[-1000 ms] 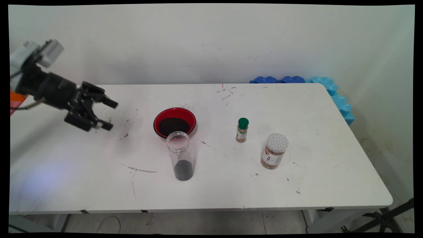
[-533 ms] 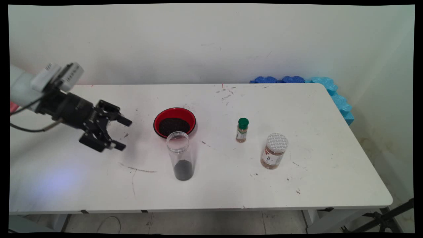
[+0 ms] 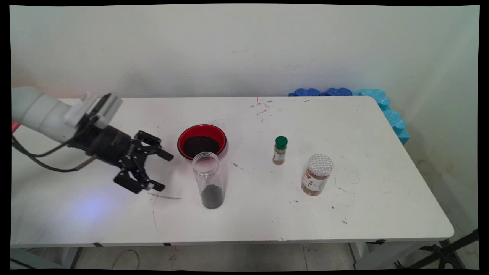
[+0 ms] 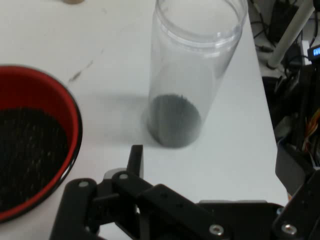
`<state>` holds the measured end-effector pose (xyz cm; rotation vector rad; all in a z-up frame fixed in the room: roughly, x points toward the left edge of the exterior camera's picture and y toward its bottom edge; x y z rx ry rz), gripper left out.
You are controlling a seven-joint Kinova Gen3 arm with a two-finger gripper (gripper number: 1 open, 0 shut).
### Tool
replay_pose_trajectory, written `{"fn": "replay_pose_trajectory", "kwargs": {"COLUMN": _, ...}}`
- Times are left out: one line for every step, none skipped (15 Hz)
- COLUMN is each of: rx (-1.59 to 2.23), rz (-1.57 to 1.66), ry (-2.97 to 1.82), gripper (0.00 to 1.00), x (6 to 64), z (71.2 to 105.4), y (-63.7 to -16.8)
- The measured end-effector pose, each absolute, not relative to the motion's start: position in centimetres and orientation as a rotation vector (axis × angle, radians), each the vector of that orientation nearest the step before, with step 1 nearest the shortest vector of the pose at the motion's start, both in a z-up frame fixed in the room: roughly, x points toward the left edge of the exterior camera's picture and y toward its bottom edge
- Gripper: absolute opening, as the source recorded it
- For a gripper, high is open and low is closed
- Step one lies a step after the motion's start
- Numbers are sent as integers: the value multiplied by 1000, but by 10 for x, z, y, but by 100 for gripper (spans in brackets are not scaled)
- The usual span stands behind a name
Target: Pick up the black seasoning powder from the table
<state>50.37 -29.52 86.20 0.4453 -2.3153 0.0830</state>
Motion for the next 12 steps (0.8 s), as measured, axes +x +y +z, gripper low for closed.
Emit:
{"fn": "replay_pose_trajectory", "kwargs": {"rx": 441, "rz": 82, "ry": -2312, "gripper": 100, "x": 498, "z": 860, "y": -297}}
{"fn": "replay_pose_trajectory", "kwargs": {"rx": 435, "rz": 76, "ry": -2309, "gripper": 100, "x": 491, "z": 857, "y": -298}}
{"fn": "replay_pose_trajectory", "kwargs": {"rx": 430, "rz": 71, "ry": -2306, "gripper": 100, "x": 485, "z": 855, "y": -300}}
{"fn": "replay_pose_trajectory", "kwargs": {"rx": 427, "rz": 67, "ry": -2303, "gripper": 100, "x": 480, "z": 853, "y": -301}}
{"fn": "replay_pose_trajectory", "kwargs": {"rx": 424, "rz": 63, "ry": -2301, "gripper": 100, "x": 474, "z": 851, "y": -303}}
{"fn": "replay_pose_trajectory", "kwargs": {"rx": 420, "rz": 61, "ry": -2298, "gripper": 100, "x": 469, "z": 849, "y": -305}}
{"fn": "replay_pose_trajectory", "kwargs": {"rx": 417, "rz": 59, "ry": -2296, "gripper": 100, "x": 465, "z": 847, "y": -306}}
{"fn": "replay_pose_trajectory", "kwargs": {"rx": 415, "rz": 58, "ry": -2294, "gripper": 100, "x": 462, "z": 845, "y": -308}}
{"fn": "replay_pose_trajectory", "kwargs": {"rx": 414, "rz": 58, "ry": -2291, "gripper": 100, "x": 458, "z": 843, "y": -310}}
{"fn": "replay_pose_trajectory", "kwargs": {"rx": 413, "rz": 57, "ry": -2289, "gripper": 100, "x": 456, "z": 842, "y": -311}}
{"fn": "replay_pose_trajectory", "kwargs": {"rx": 412, "rz": 57, "ry": -2286, "gripper": 100, "x": 452, "z": 841, "y": -312}}
{"fn": "replay_pose_trajectory", "kwargs": {"rx": 412, "rz": 56, "ry": -2284, "gripper": 100, "x": 450, "z": 839, "y": -313}}
